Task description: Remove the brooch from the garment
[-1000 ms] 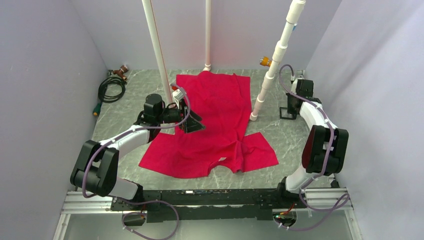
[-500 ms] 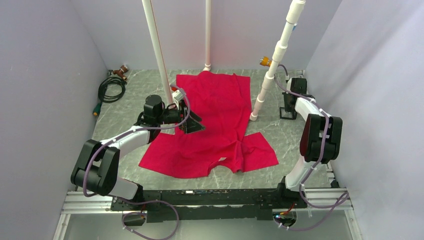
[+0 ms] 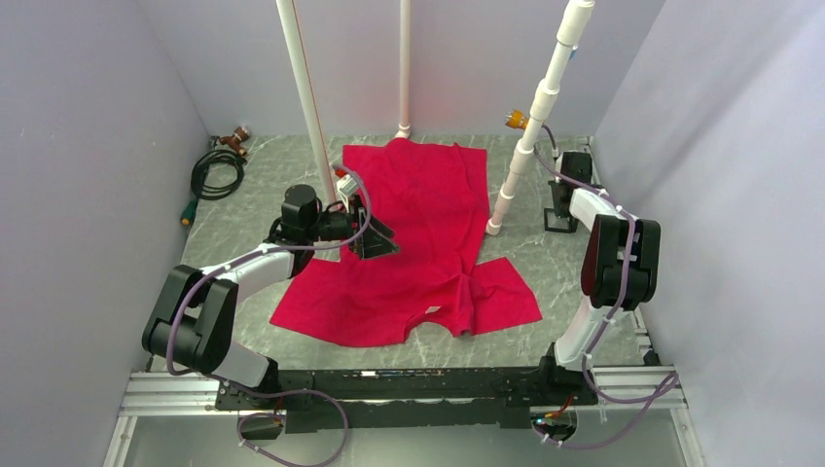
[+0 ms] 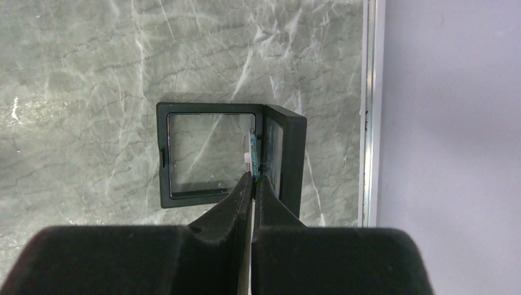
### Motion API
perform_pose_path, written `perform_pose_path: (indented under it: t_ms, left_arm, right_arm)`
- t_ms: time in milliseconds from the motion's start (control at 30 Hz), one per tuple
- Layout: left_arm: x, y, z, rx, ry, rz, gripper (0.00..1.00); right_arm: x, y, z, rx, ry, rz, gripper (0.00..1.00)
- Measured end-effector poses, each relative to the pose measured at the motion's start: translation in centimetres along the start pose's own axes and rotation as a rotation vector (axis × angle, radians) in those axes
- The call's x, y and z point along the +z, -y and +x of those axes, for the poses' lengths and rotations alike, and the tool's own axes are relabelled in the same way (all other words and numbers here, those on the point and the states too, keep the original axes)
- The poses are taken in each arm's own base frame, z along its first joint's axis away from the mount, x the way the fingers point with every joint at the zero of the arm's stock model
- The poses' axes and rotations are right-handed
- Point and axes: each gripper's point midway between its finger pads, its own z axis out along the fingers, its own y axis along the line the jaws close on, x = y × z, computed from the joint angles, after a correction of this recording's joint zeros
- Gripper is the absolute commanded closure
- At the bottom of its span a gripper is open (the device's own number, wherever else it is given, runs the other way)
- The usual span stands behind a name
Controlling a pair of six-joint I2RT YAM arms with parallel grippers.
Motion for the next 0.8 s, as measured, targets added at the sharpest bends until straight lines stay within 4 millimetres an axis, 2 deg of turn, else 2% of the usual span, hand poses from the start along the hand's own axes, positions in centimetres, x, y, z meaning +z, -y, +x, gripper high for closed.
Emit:
perform_pose_path:
  t_ms: [233, 500, 800]
  left_arm:
    - [-0.1, 0.0, -0.2, 0.01, 0.005, 0.004, 0.0]
    - [-0.2, 0.0, 0.1, -0.007, 0.003, 0.004, 0.0]
    - [-0.1, 0.1, -0.1, 0.001, 0.009, 0.008, 0.0]
  right_arm:
    - [1.4, -0.6, 0.6, -0.017, -0.02, 0.008, 0.97]
    - [1.5, -0.8, 0.5, -0.019, -0.019, 0.015, 0.68]
    - [1.4, -1.8, 0.7, -0.009, -0.025, -0.027, 0.6]
